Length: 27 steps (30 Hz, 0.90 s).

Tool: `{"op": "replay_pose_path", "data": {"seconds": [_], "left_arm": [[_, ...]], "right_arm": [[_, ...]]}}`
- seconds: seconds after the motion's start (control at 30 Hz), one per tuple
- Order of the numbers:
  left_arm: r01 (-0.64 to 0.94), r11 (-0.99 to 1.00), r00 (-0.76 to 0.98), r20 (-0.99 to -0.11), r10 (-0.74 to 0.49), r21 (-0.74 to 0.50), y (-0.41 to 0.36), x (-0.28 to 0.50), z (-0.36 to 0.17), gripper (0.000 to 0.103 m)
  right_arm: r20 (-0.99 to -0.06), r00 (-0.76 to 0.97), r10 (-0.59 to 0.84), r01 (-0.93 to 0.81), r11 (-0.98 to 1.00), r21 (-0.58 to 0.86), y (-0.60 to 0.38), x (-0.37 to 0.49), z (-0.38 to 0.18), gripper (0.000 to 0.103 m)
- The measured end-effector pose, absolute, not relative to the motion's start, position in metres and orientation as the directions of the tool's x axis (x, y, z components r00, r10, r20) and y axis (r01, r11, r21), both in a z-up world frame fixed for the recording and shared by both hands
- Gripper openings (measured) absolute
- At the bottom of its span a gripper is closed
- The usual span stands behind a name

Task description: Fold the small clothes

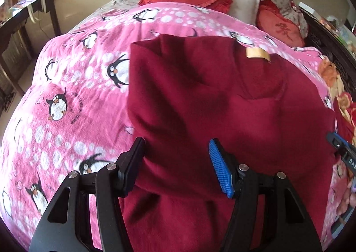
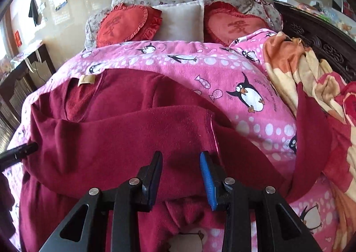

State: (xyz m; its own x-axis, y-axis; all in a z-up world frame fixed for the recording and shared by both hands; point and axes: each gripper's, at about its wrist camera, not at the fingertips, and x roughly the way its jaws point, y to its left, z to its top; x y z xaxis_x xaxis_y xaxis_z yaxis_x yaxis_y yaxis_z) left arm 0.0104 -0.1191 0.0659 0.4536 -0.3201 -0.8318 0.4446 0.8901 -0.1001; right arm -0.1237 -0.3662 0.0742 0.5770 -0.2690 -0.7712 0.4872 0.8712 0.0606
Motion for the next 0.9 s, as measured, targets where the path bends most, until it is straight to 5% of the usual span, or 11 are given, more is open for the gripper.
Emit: {"op": "replay_pose_path", "data": {"seconds": [0.33,0.43,0.8,0.83,0.9], "left_arm": [[0.518,0.855,0.431,-0.862,-0.267,-0.006,-0.144,-0.022,0.047,0.061],[0.500,0.865,0.409,-0.866,-0.288,-0.051,-0.138,-0.017,0.049,0.061],[0.506,0.863,0.415,-0.872,-0.260,-0.017,-0.149,-0.014,0.042,0.064],[0.508,0.861,0.414,-0.872,-0.261,-0.017,-0.149,-0.013,0.041,0.064],[0.510,0.860,0.413,-0.871,-0.266,-0.021,-0.148,-0.013,0.041,0.064]], "right_arm": [[-0.781,0.572,-0.252,0.490,0.868,0.079,-0.375,-0.140,0.085,0.036],[-0.755,0.537,-0.375,0.610,0.791,0.041,-0.416,-0.157,0.101,0.052],[-0.839,0.378,-0.391,0.793,0.604,0.076,-0.557,-0.151,0.068,0.053],[-0.844,0.367,-0.390,0.797,0.600,0.068,-0.563,-0.151,0.062,0.052],[-0.837,0.377,-0.396,0.795,0.603,0.073,-0.569,-0.155,0.058,0.027]]}}
